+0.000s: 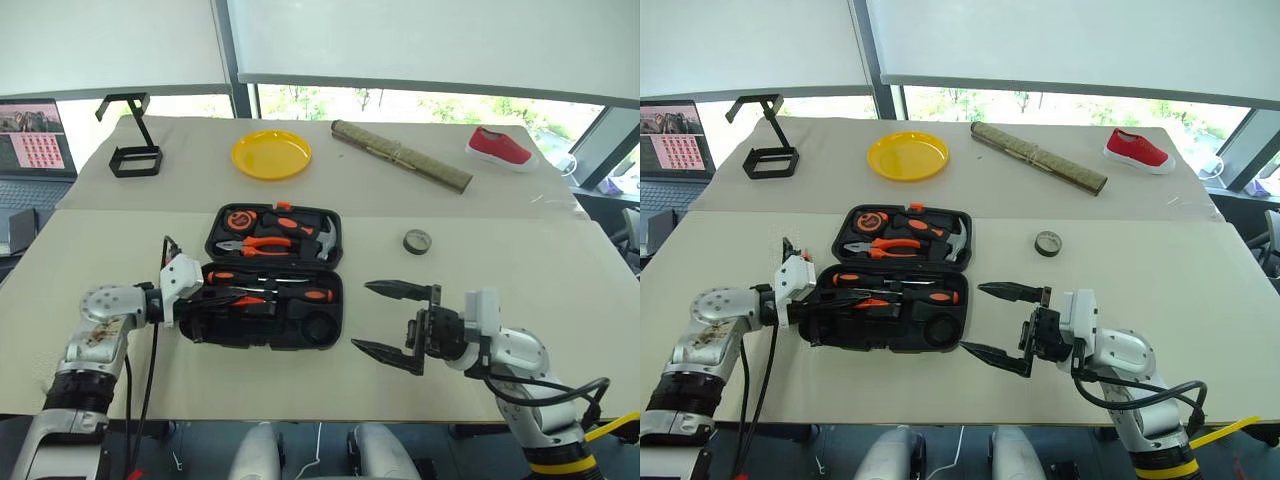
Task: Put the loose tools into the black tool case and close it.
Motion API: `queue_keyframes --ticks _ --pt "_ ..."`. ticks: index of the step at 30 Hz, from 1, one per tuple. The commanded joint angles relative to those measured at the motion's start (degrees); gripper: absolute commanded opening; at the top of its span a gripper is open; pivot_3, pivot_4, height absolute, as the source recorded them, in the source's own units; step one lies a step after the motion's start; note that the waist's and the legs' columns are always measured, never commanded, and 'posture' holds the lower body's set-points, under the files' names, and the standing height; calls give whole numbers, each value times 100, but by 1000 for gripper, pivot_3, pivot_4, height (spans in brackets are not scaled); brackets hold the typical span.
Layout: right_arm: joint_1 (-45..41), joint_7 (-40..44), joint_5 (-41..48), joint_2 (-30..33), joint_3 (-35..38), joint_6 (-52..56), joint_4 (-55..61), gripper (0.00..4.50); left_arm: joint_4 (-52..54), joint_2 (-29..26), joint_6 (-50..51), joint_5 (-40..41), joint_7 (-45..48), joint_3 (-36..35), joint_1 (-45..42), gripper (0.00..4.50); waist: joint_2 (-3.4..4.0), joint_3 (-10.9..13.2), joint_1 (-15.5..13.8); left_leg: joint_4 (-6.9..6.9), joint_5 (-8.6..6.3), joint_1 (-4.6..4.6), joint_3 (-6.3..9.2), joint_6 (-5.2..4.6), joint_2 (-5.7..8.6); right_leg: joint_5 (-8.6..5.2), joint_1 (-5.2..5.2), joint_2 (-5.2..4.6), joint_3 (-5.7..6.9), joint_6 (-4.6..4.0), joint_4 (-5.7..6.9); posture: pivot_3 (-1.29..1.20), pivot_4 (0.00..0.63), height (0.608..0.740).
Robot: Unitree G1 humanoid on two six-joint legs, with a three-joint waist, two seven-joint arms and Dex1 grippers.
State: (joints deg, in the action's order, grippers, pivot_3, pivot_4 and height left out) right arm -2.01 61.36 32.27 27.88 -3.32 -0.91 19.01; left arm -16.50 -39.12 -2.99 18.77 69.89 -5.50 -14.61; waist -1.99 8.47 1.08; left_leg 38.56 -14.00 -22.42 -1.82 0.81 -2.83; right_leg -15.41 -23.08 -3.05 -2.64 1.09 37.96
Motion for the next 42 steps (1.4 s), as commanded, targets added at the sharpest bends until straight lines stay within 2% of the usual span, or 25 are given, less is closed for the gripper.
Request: queue_keyframes --ticks 1,3,7,9,10,11,16,20,22,26,30,33,36,42 --pt "-70 102 83 -26 159 -202 12 4500 864 2 417 630 -696 -927 564 1059 -3 2 12 0 0 -3 1 0 -2 0 -4 1 0 0 1 0 150 740" --pt "-55 134 161 -48 242 -256 7 4500 1404 20 597 873 -998 -1376 1043 1813 -7 4 23 -3 0 -8 2 0 -4 0 -10 2 0 -1 0 0 150 740" --pt "-38 323 347 -35 406 -327 -60 4500 2444 409 915 1221 -1796 -2934 2990 3178 -11 5 89 -19 -4 -1 17 -1 -13 0 -9 -14 -9 -1 -14 0 150 740" --pt "-46 399 338 -53 436 -392 -116 4500 2644 643 916 1285 -2047 -3317 3563 3982 -13 7 97 -38 -4 15 20 -1 -2 -4 0 -31 -15 7 -23 0 150 740" --pt "-50 422 337 -60 443 -412 -133 4500 2711 720 924 1318 -2130 -3417 3718 4104 -17 8 88 -38 -4 14 21 -1 -1 -4 2 -31 -13 7 -26 0 150 740" --pt "-58 457 336 -74 445 -441 -160 4500 2761 878 948 1370 -2283 -3579 3938 4486 -22 10 37 -37 -4 14 20 -1 -1 -4 3 -31 -12 7 -27 0 150 740" --pt "-114 592 296 -243 351 -558 -280 4500 2805 1645 992 1510 -3084 -4160 4661 4486 -46 4 -38 -35 -2 16 -8 1 0 -5 14 -33 3 7 -41 0 150 740" --pt "-203 642 242 -337 257 -558 -336 4500 3296 1582 1592 1896 -3333 -3948 4608 4486 -53 5 -68 -35 -1 13 -6 1 4 -6 11 -27 9 5 -39 0 150 740" --pt "-270 658 237 -348 234 -530 -370 4500 3559 1367 2098 2095 -3671 -3829 4310 4486 -54 5 -84 -35 -1 13 -7 1 3 -6 12 -26 9 5 -39 0 150 740" --pt "-436 649 220 -318 198 -431 -407 4500 3935 584 4111 2621 -5394 -3460 2837 4486 -57 7 -93 -35 -1 13 0 2 9 -5 11 -21 9 3 -33 0 150 740" --pt "-516 593 191 -307 158 -362 -378 4500 3779 325 5479 2830 -6423 -3045 1647 4486 -58 6 -28 -34 0 15 35 3 11 -3 13 -22 7 4 -29 0 150 740" --pt "-533 529 156 -321 122 -324 -318 4500 3431 255 5914 2668 -6553 -2498 889 4486 -58 8 11 -42 -2 11 38 5 15 -2 1 -25 -1 5 -27 0 150 740" --pt "-531 481 127 -343 84 -311 -272 4500 3022 110 6287 2265 -6660 -1991 496 4486 -57 8 16 -49 -1 12 40 5 15 -2 -3 -21 0 3 -25 0 150 740" --pt "-521 378 103 -375 47 -363 -258 4500 2626 305 6511 1790 -6869 -1567 10 4486 -57 9 -21 -51 -1 10 39 7 17 -2 -4 -22 0 2 -28 0 150 740"
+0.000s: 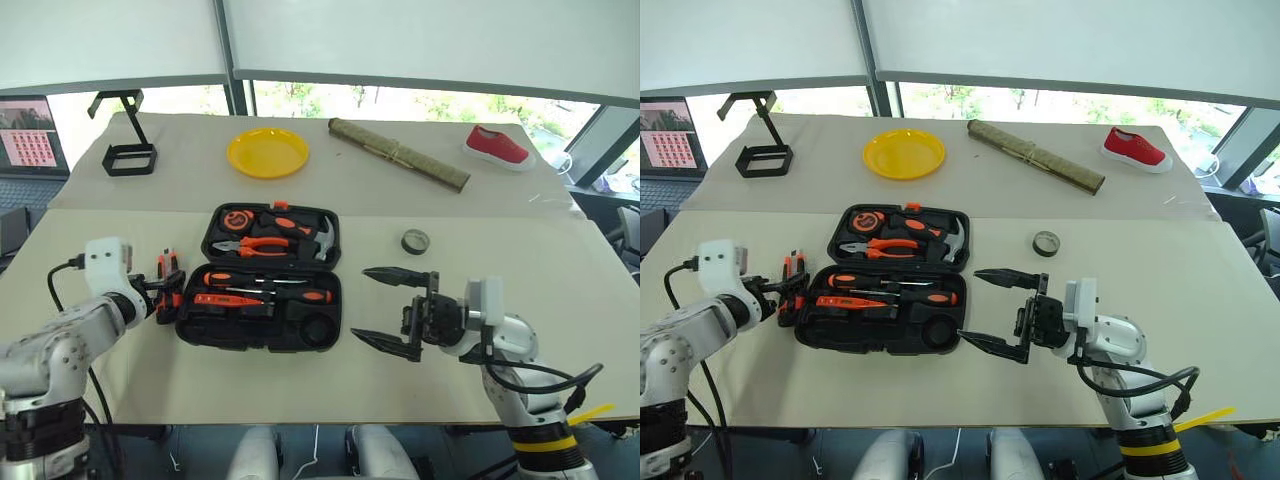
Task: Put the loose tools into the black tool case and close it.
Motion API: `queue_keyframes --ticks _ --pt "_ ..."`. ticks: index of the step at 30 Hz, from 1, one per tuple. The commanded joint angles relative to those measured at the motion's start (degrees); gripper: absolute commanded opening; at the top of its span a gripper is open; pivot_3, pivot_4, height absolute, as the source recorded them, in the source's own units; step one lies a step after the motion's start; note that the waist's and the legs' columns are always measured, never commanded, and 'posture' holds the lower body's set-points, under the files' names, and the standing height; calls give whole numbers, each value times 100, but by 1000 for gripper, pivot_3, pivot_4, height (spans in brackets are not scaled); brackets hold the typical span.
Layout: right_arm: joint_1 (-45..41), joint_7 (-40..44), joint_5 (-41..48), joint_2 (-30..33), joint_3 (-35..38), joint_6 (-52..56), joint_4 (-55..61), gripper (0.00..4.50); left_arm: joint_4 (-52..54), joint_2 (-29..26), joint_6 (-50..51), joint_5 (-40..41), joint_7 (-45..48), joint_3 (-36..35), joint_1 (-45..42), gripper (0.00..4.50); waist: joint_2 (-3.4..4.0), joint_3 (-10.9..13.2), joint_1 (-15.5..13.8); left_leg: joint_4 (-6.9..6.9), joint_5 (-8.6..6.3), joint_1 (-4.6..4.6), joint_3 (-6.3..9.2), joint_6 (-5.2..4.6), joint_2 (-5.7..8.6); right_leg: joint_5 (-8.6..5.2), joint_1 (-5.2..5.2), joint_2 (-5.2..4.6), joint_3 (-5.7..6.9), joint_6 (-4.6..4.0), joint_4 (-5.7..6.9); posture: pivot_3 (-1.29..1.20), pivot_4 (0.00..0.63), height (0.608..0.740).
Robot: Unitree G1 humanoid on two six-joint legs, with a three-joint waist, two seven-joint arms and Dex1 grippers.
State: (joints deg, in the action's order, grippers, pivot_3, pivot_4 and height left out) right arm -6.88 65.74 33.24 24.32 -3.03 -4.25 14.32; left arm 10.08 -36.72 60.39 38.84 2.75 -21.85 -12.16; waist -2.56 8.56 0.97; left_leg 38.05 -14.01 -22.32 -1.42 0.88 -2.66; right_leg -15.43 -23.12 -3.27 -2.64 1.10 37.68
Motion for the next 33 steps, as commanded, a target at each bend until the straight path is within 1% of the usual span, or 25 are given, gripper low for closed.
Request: queue_keyframes --ticks 1,8,16,18,20,21,22,24,25,26,28,30,31,33 --pt "-31 -75 3 -21 17 -42 215 4500 -58 146 199 -265 -216 76 -288 4486 0 0 -14 0 0 0 0 0 1 0 0 -1 0 0 -1 0 150 740" --pt "-30 -173 16 -10 20 -30 317 4500 -168 533 391 -448 -113 262 -472 4486 4 0 -44 0 1 2 1 2 8 0 5 -10 1 0 1 0 150 740" --pt "-175 -205 46 24 -7 67 308 4500 -446 667 535 -842 27 493 -806 4486 7 0 -144 0 4 5 -8 4 17 0 11 -13 5 2 1 0 150 740" --pt "-248 -218 56 11 -8 108 289 4500 -503 684 602 -918 51 512 -753 3955 9 -1 -150 0 4 5 -11 4 17 0 11 -13 5 2 1 0 150 740" --pt "-292 -225 70 1 -2 142 281 4500 -476 700 636 -976 103 503 -655 3525 10 -2 -150 0 4 6 -10 4 17 0 11 -13 4 2 1 0 150 740" --pt "-300 -222 74 -2 -3 148 277 4500 -453 705 650 -992 129 491 -613 3035 12 -3 -150 0 4 5 -10 4 17 0 11 -13 4 2 0 0 150 740" --pt "-307 -218 76 -6 -7 155 273 4500 -436 705 642 -1016 144 467 -563 2751 14 -4 -149 0 4 5 -9 4 17 0 11 -13 4 2 0 0 150 740" --pt "-325 -213 74 -18 -18 162 257 4500 -399 695 644 -1061 155 393 -486 1953 18 -7 -142 0 4 5 -8 4 17 0 11 -14 3 2 0 0 150 740" --pt "-324 -211 72 -20 -22 162 257 4500 -355 688 642 -1085 152 341 -443 1702 19 -7 -135 0 4 6 -8 4 16 0 11 -14 3 2 0 0 150 740" --pt "-328 -210 73 -21 -23 164 253 4500 -316 667 633 -1105 157 264 -401 1550 19 -7 -121 0 4 6 -8 4 16 0 11 -13 3 2 0 0 150 740" --pt "-330 -196 81 -10 -20 167 249 4500 -235 604 519 -1108 240 90 -294 1553 20 -8 -94 0 4 6 -5 4 15 0 10 -13 2 2 0 0 150 740" --pt "-318 -184 88 7 -10 170 259 4500 -99 542 189 -1080 461 -88 -169 1553 20 -8 -40 -2 3 6 -1 4 13 0 8 -13 1 2 0 0 150 740" --pt "-310 -182 90 17 -1 172 268 4500 18 518 -169 -988 752 -220 -101 1553 20 -7 -9 -3 3 5 0 4 13 0 8 -13 0 2 0 0 150 740" --pt "-291 -183 92 46 21 186 287 4500 247 377 -582 -558 1519 -586 12 1553 20 -5 6 -7 4 5 0 4 11 0 4 -12 -2 1 0 0 150 740"
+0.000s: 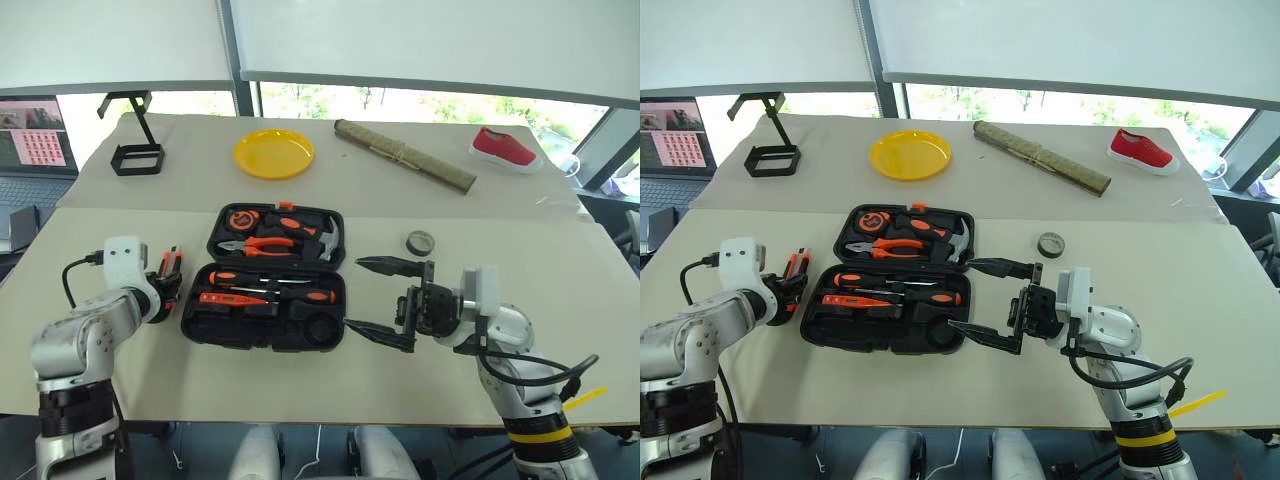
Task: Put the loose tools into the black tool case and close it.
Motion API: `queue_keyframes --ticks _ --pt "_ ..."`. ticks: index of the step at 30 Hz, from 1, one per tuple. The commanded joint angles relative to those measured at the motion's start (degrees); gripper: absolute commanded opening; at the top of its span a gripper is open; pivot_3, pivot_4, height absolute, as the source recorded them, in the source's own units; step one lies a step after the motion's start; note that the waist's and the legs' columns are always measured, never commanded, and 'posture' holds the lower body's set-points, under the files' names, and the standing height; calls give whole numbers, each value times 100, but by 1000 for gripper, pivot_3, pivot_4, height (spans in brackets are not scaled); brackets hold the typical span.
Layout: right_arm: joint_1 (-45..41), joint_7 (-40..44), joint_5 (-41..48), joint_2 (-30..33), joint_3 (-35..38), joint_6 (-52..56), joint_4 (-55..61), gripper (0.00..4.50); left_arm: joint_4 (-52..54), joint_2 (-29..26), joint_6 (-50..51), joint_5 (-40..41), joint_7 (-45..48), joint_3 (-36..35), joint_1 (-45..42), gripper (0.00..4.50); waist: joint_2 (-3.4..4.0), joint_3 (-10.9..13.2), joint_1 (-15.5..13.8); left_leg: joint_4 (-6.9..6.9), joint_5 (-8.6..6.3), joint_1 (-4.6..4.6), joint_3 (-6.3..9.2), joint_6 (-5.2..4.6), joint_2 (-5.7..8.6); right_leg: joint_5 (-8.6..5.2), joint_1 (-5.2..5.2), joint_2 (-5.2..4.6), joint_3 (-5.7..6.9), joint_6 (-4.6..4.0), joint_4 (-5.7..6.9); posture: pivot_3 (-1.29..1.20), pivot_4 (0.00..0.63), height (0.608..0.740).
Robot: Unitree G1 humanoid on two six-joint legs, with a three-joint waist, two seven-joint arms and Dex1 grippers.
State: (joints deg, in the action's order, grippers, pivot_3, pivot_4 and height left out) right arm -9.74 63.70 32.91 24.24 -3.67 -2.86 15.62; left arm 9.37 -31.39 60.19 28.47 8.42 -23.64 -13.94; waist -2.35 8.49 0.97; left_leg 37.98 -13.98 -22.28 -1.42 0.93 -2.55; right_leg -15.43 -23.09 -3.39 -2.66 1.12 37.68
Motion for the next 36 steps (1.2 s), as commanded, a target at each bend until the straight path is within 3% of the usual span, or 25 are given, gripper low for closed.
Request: queue_keyframes --ticks 1,6,11,19,26,36 --pt "5 18 127 66 96 57 169 4500 421 -310 -765 651 1436 -481 276 1553 -6 7 1 0 0 -4 0 0 -3 0 -4 2 1 -1 0 0 150 740" --pt "75 105 214 218 151 181 235 4500 403 -1266 -2878 913 4977 -152 668 1553 -20 23 -36 0 2 -13 -21 3 -6 -1 -9 2 12 -7 -7 0 150 740" --pt "166 275 335 487 183 344 318 4500 22 -2019 -4358 58 6883 1327 234 1553 -5 30 -108 0 2 -12 -45 2 0 -3 1 -3 14 -7 -22 0 150 740" --pt "628 244 243 742 119 436 779 4500 -893 -2040 -5338 -1149 7580 2873 -938 1553 -5 30 -84 0 1 -31 -42 -1 -13 -4 -15 24 12 -5 -22 0 150 740" --pt "931 98 196 838 159 463 959 4500 -1156 -2134 -5681 -1435 7954 3233 -1057 1553 -6 31 -27 0 -1 -39 -40 -4 -15 -5 -18 25 12 -3 -25 0 150 740" --pt "994 35 107 916 112 471 945 4500 -1192 -2197 -5505 -2039 7785 3548 -1144 1553 -6 31 -28 1 -1 -36 -40 -4 -15 -5 -17 25 12 -2 -23 0 150 740"
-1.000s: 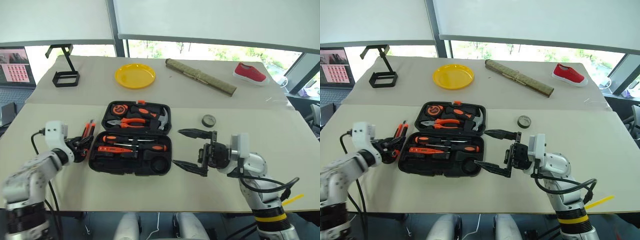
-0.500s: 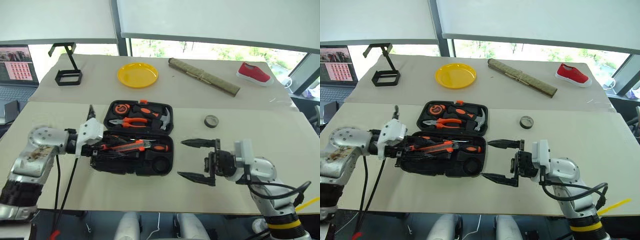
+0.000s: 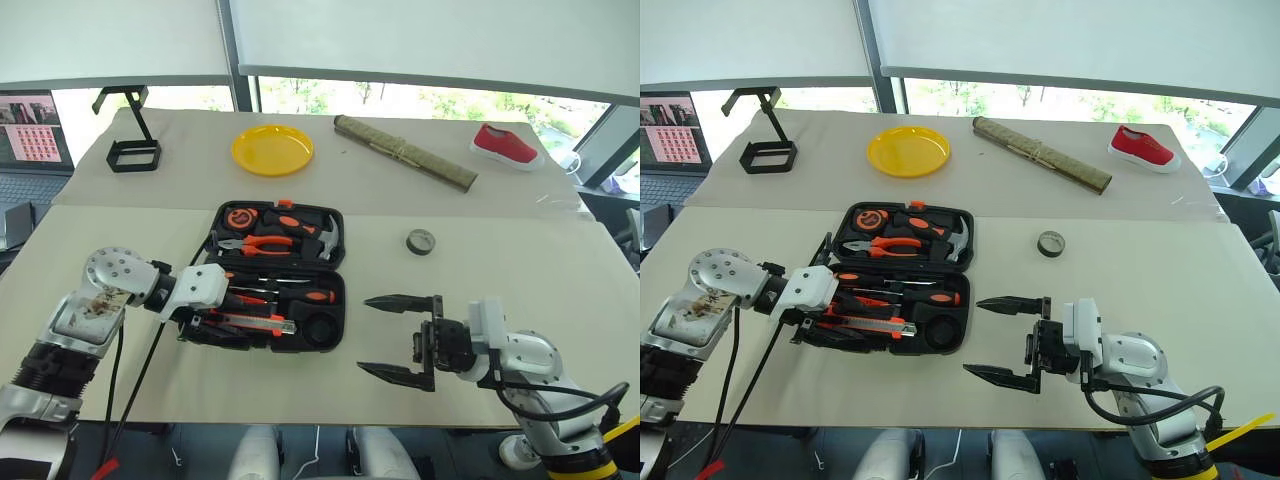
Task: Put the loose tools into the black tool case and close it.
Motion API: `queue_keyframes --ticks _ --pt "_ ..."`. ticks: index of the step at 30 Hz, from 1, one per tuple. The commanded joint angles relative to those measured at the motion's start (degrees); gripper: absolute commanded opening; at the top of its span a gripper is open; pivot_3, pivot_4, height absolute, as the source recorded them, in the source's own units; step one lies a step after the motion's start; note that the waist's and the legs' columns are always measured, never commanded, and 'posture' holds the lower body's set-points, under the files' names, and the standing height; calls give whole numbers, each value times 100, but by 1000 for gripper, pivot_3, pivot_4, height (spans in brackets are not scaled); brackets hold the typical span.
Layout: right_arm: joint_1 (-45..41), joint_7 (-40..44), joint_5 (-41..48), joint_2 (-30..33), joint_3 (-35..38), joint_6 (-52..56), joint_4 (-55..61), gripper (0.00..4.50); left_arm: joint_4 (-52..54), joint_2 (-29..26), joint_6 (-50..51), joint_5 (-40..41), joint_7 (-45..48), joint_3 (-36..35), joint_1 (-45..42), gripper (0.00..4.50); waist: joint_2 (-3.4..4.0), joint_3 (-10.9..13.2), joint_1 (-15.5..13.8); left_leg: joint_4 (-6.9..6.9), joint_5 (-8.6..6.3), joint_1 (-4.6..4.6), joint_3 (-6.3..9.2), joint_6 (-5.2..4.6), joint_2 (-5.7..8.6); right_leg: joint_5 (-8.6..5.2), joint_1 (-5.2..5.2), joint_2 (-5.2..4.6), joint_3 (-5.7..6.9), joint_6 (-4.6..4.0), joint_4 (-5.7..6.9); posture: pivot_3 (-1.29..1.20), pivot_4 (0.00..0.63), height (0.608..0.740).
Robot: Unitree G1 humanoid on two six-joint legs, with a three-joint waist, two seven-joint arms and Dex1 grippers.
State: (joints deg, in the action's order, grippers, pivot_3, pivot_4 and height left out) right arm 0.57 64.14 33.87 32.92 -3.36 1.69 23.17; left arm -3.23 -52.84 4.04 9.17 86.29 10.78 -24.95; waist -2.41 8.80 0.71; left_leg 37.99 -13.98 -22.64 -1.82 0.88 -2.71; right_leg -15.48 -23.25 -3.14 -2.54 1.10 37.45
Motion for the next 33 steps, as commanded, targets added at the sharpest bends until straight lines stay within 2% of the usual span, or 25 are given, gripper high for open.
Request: queue_keyframes --ticks 1,12,20,22,24,26,33 --pt "-44 -9 13 53 79 16 183 4500 90 -78 131 -169 6 149 -28 1553 0 0 -3 0 0 0 0 0 0 0 0 0 0 0 1 0 150 740" --pt "-57 -61 -8 12 26 2 167 4500 397 246 667 -83 -246 243 33 1553 1 -1 -45 4 0 5 1 0 4 -1 7 -3 0 2 3 0 150 740" --pt "-114 -73 -6 -16 4 -10 134 4500 312 125 668 -272 -187 379 176 1553 3 -2 -65 6 0 7 0 0 4 -1 9 -3 -1 3 3 0 150 740" --pt "-124 -82 -9 -30 1 -13 122 4500 276 189 628 -131 -209 288 188 2555 4 -3 -62 6 0 9 1 0 4 -1 10 -3 -1 3 5 0 150 740" --pt "-144 -91 -15 -52 -7 -16 98 4500 167 325 431 102 -227 95 161 3071 5 -3 -52 6 0 12 0 0 3 -1 10 -2 -2 3 7 0 150 740" --pt "-168 -90 -20 -73 -12 -21 62 4500 48 443 312 344 -182 -112 112 3789 6 -4 -47 6 0 12 0 -1 3 -1 10 -3 -2 3 7 0 150 740" --pt "-280 -53 -31 -140 -2 -22 -107 4500 -82 597 878 1161 -166 -712 -87 3789 5 -3 -39 10 0 -2 5 -1 3 -1 1 -2 1 2 9 0 150 740"
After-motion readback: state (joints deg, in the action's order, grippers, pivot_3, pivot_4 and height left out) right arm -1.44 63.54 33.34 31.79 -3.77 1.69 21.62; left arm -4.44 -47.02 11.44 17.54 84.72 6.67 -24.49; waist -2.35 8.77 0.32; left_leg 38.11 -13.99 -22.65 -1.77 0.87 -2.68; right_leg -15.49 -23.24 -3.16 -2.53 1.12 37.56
